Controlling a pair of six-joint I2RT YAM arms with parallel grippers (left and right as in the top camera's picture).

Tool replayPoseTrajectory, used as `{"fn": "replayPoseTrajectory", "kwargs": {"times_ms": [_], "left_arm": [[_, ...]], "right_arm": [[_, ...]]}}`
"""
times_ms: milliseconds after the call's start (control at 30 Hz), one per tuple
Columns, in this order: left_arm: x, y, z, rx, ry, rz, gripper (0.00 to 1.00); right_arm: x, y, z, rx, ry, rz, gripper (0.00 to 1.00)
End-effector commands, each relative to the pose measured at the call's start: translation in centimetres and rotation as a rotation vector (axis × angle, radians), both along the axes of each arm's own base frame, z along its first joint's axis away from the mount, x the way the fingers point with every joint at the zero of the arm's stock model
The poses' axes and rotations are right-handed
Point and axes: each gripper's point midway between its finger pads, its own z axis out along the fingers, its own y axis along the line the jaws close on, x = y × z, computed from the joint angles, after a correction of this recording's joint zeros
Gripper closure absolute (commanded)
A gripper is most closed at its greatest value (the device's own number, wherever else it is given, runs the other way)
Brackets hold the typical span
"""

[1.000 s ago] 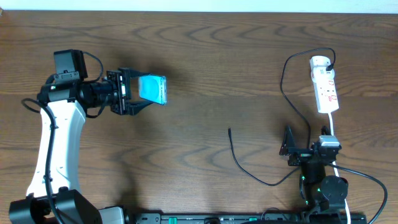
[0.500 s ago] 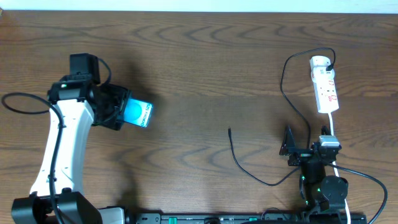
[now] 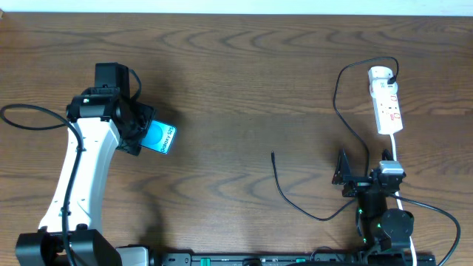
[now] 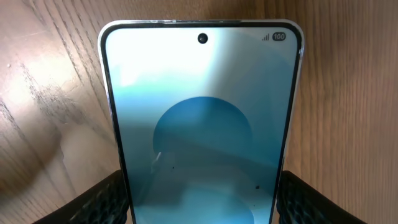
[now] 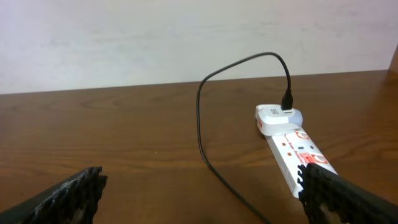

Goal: Plug charger to phone and switch on socket
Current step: 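Swing the right gripper toward the phone held by the left gripper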

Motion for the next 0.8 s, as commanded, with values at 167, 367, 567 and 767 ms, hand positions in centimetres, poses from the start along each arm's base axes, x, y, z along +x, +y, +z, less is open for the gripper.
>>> {"fn": "replayPoseTrajectory", "kwargs": {"times_ms": [167, 367, 567, 767], "left_arm": [[0.1, 0.1, 0.0, 0.009, 0.001, 0.0, 0.93], [0.2, 0.1, 0.1, 0.009, -0.002, -0.001, 0.93], [0.2, 0.1, 0.1, 0.009, -0.002, -0.001, 0.93], [0.2, 0.1, 0.1, 0.007, -0.001, 0.004, 0.93]], "right_arm": [[-0.7, 0.6, 6.7, 0.068, -0.167, 0.037, 0.01], [0.3, 0.8, 10.2, 0.087, 0.027, 0.038, 0.01], [6.5, 6.5, 12.4, 0.157, 0.437, 0.328, 0.01], [11.3, 14.5, 11.6, 0.435, 0.809, 0.79, 0.01]]}}
